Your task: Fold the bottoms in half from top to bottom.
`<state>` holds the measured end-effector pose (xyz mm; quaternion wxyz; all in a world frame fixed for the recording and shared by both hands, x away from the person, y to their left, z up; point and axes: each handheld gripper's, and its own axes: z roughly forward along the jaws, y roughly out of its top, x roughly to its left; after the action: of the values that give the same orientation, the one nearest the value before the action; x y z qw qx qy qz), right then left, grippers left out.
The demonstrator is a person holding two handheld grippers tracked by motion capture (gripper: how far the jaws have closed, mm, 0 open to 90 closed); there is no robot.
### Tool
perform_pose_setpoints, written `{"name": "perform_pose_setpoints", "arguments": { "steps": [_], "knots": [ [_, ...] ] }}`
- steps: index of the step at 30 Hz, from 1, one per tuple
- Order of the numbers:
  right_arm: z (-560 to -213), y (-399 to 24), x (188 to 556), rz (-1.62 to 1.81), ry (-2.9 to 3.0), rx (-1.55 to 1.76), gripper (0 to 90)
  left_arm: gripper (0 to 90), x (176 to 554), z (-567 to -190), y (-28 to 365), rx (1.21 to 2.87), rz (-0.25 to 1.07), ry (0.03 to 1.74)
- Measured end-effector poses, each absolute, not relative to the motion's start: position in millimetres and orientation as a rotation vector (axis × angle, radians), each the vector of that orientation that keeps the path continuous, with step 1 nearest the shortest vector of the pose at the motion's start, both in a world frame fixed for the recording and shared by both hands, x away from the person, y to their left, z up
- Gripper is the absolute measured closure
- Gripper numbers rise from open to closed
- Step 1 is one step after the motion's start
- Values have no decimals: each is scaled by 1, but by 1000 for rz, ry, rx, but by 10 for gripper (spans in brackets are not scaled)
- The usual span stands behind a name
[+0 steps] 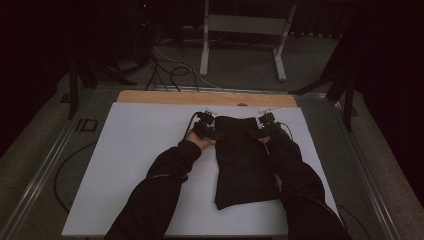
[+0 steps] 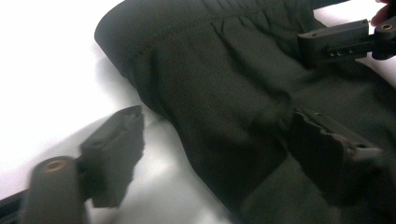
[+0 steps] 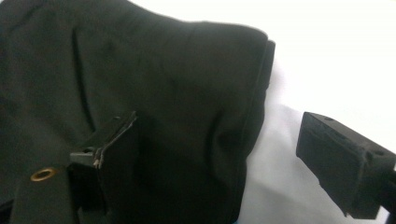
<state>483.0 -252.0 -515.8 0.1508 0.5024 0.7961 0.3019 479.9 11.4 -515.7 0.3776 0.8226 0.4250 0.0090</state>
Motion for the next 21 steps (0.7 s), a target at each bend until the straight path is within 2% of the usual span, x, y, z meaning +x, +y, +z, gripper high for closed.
{"name": "perform_pose_setpoints", "arguments": {
  "steps": [4, 7, 8, 12, 15, 17, 21],
  "knots": [
    [-521, -252, 482, 850, 2289, 1443, 148, 319, 477, -517, 10, 2104, 64, 1069],
    [-521, -252, 481, 847, 2282, 1432, 180, 339, 476, -521, 10, 2093, 74, 1079],
    [-521, -251, 480, 852, 2283, 1415, 227, 404, 477, -521, 11, 2086, 70, 1082],
    [-519, -249, 479, 866, 2294, 1409, 341, 561, 478, -522, 14, 2084, 33, 1071],
    [-517, -247, 479, 868, 2314, 1399, 435, 628, 477, -522, 12, 2099, 34, 1056],
    [-516, -245, 479, 877, 2329, 1391, 532, 677, 477, -523, 11, 2098, 22, 1057],
    [-515, -241, 479, 878, 2357, 1362, 648, 772, 477, -523, 12, 2104, 14, 1046]
  ]
}}
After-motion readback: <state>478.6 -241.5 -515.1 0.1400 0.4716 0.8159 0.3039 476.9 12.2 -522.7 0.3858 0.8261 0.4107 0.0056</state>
